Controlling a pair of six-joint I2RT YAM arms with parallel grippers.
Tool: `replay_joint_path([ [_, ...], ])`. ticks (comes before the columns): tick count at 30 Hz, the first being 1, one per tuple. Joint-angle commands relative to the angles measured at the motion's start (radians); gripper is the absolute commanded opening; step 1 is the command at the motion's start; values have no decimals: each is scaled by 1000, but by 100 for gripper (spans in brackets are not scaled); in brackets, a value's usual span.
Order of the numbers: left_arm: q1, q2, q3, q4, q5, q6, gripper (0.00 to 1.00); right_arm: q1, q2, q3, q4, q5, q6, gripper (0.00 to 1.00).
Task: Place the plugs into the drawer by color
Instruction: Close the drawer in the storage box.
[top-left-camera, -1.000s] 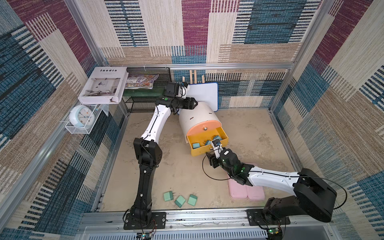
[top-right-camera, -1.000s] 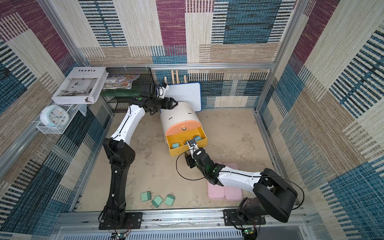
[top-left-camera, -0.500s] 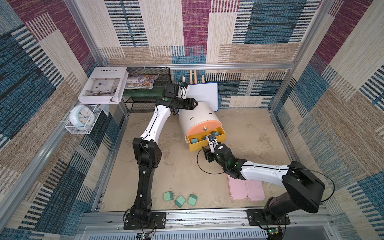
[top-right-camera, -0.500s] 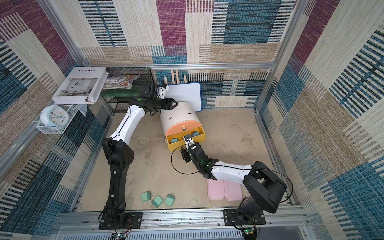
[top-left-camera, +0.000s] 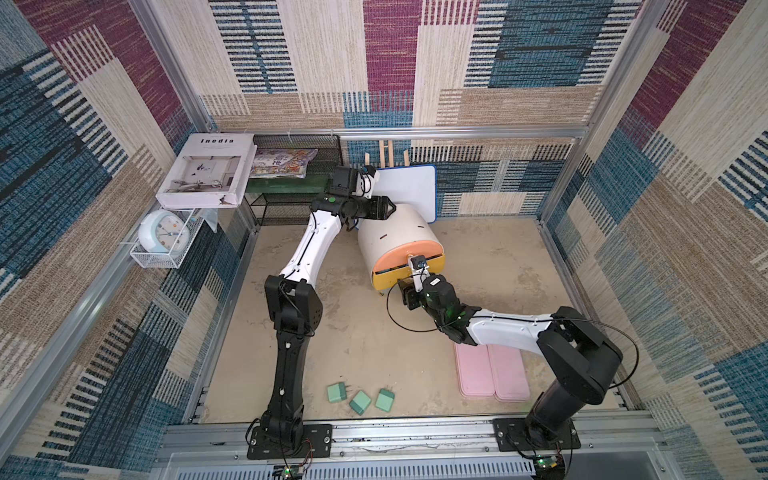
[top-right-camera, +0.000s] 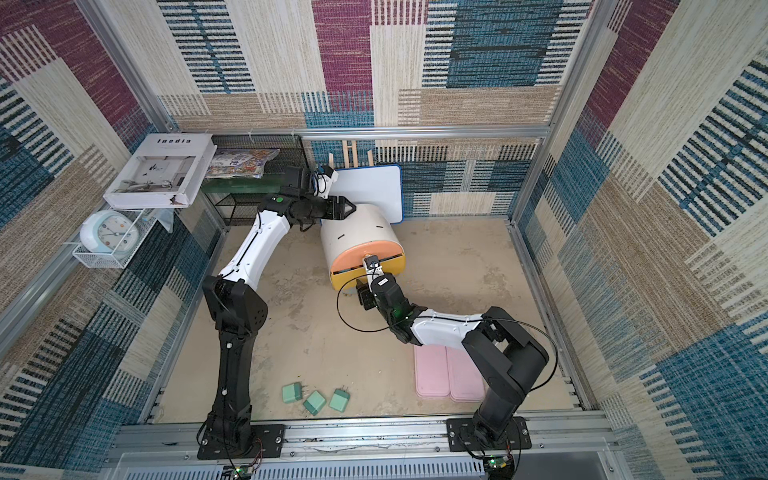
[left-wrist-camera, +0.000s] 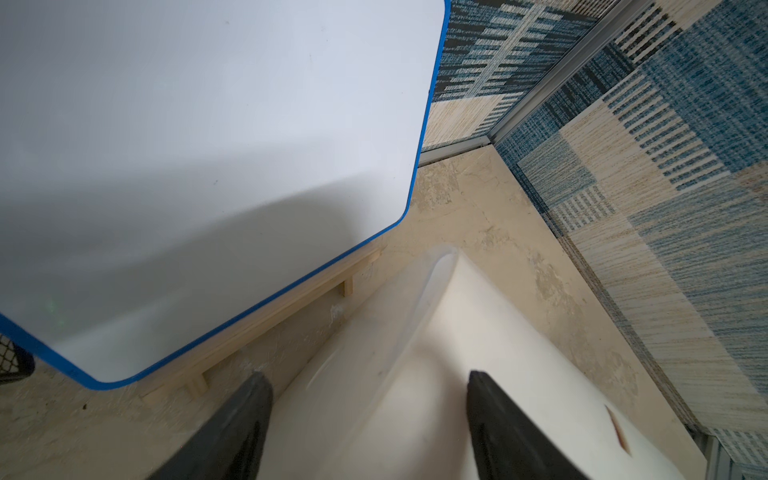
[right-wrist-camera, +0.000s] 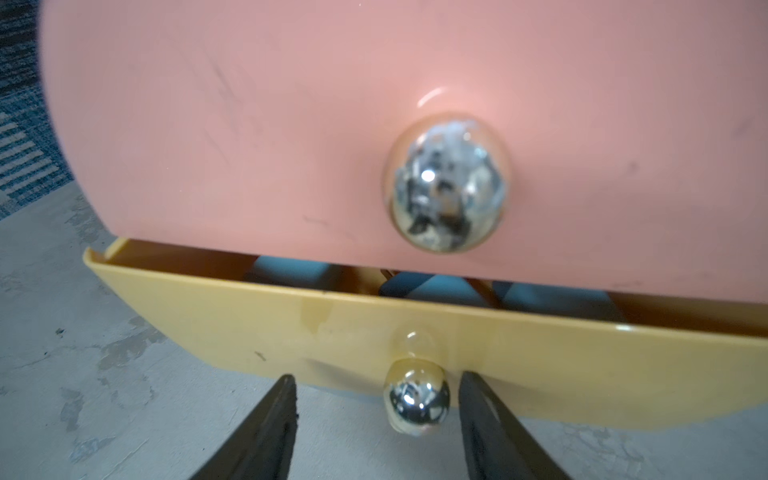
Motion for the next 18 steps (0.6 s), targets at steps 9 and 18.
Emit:
replay_joint_path([
  [9,-1,-6,-17,-52,-8,9,77,-22,55,55,66,-52,35,65],
  [18,1,-82,80,-158,-160,-56,77,-22,-155,-86,20,-134,201,65],
])
